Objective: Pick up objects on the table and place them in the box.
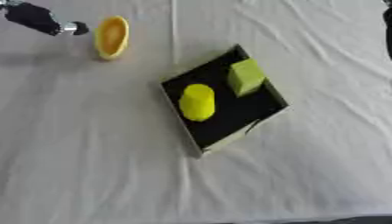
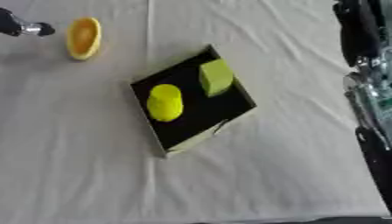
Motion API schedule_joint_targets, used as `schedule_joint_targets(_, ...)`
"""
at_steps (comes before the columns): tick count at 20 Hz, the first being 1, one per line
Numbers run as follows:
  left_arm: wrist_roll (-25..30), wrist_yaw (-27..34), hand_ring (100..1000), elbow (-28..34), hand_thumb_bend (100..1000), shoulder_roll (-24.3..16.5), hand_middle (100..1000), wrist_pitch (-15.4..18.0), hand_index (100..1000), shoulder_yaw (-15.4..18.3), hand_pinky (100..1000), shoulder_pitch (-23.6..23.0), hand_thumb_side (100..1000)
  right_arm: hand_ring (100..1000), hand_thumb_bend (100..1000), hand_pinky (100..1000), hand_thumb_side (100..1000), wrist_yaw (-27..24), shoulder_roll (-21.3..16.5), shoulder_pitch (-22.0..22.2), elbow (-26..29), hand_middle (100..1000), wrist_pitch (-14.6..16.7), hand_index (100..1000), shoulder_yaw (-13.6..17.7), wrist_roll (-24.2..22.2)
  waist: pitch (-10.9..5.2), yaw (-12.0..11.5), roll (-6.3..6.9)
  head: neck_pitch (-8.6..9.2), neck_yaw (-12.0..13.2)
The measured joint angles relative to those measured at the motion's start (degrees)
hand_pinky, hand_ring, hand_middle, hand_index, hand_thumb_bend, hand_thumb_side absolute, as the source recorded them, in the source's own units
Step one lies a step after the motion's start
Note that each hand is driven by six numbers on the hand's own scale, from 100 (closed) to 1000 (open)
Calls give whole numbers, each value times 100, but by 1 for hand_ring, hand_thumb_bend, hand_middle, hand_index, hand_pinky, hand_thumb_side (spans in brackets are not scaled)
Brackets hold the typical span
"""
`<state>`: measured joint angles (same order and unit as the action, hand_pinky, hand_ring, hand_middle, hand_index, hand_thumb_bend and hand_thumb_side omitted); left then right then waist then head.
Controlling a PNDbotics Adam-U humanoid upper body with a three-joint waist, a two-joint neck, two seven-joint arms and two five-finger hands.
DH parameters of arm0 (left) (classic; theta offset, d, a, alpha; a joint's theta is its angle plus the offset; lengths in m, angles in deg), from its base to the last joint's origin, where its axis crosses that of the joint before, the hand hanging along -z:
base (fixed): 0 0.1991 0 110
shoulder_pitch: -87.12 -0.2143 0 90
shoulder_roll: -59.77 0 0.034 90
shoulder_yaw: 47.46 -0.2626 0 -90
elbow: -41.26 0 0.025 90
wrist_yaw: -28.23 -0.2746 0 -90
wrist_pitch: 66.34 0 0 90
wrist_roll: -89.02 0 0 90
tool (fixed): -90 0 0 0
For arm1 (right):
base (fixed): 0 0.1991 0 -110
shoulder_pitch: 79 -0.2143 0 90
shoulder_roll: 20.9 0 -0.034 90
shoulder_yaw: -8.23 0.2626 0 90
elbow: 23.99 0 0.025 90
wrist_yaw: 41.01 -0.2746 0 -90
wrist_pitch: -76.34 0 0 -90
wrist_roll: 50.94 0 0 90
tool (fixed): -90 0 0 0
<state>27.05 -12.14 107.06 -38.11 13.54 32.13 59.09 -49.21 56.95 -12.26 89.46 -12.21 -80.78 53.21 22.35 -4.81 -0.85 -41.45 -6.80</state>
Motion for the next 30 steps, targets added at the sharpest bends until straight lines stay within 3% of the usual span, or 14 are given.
schedule_joint_targets(5, 38, 49, 868, -376, 634, 182, 832, 12, 920, 12, 890, 218, 315, 888, 100, 888, 699, -7, 1, -65, 0, 718, -11, 845, -14, -20, 97, 68, 39, 69, 55)
schedule_joint_targets(14, -4, -204, 856, -797, 606, 373, 817, -69, 898, 78, 876, 366, 358, 889, 100, 889, 703, -51, 2, -164, 0, 717, 0, 846, -45, -58, 241, 189, 96, 174, 175)
schedule_joint_targets(20, -14, -405, 847, -886, 557, 419, 803, -126, 805, 76, 865, 368, 344, 889, 100, 890, 704, -53, 6, -180, 0, 716, -2, 846, -68, -63, 267, 206, 113, 176, 213)
schedule_joint_targets(24, 0, -548, 840, -889, 452, 424, 783, -138, 728, 72, 851, 368, 298, 889, 100, 890, 702, -55, 10, -179, 0, 715, -2, 845, -68, -63, 269, 210, 113, 176, 219)
schedule_joint_targets(28, 49, -672, 808, -917, 317, 470, 745, -89, 668, 42, 827, 366, 120, 889, 100, 890, 701, -66, 13, -179, 0, 713, 2, 845, -68, -59, 269, 220, 107, 176, 220)
schedule_joint_targets(30, 97, -694, 792, -921, 270, 491, 724, -45, 639, 37, 818, 365, 100, 889, 100, 890, 701, -88, 15, -179, 0, 712, 6, 845, -68, -55, 269, 231, 106, 176, 221)
